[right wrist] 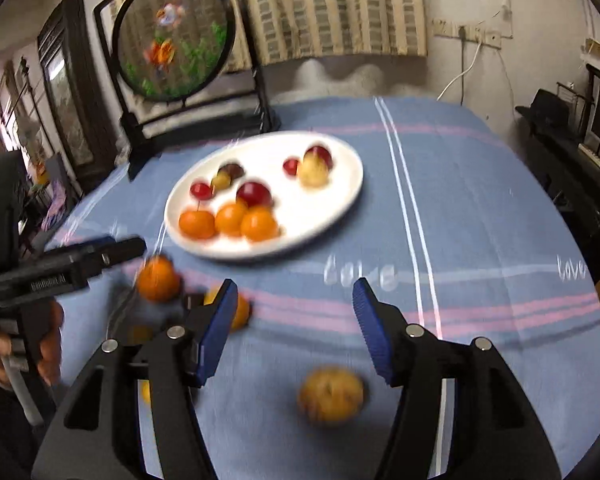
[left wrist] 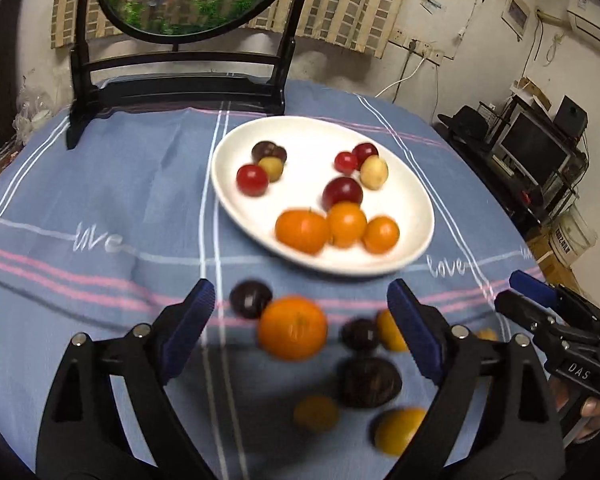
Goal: Organize fruits
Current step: 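Lower both held fruits onto the white plate and open both tools, then grasp a striped melon-pear with the right tool while the left tool grasps a small greenish fruit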
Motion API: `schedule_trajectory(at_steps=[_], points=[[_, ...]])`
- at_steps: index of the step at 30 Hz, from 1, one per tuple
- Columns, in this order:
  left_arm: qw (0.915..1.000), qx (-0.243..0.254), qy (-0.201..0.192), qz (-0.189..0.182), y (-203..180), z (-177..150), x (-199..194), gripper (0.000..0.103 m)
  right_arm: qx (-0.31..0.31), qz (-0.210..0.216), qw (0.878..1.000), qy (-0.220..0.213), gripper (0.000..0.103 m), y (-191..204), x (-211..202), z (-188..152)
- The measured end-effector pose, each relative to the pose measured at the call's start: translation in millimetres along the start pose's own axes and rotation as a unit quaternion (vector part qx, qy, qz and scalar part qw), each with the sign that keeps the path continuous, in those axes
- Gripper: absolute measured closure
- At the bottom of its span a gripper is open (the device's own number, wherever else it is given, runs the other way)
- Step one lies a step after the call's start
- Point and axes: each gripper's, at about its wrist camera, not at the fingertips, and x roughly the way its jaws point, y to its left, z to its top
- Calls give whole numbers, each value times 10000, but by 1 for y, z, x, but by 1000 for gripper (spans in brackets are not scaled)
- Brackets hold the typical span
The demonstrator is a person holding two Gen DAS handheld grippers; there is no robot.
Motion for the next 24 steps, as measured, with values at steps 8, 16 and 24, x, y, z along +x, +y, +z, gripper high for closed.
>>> schedule_trajectory(at_steps=[8, 16, 24], points=[[9990, 315, -135, 273, -8, -33, -26, 13, -191, -237, 9995, 129, 43, 5, -14, -38], [9958, 826, 167, 349, -14, -62, -18, 21, -18, -222, 9996, 177, 43, -7, -15, -55], [9942, 851, 602, 259, -14, -69, 2, 37, 111, 168, 9996, 184, 43, -7, -9, -59]])
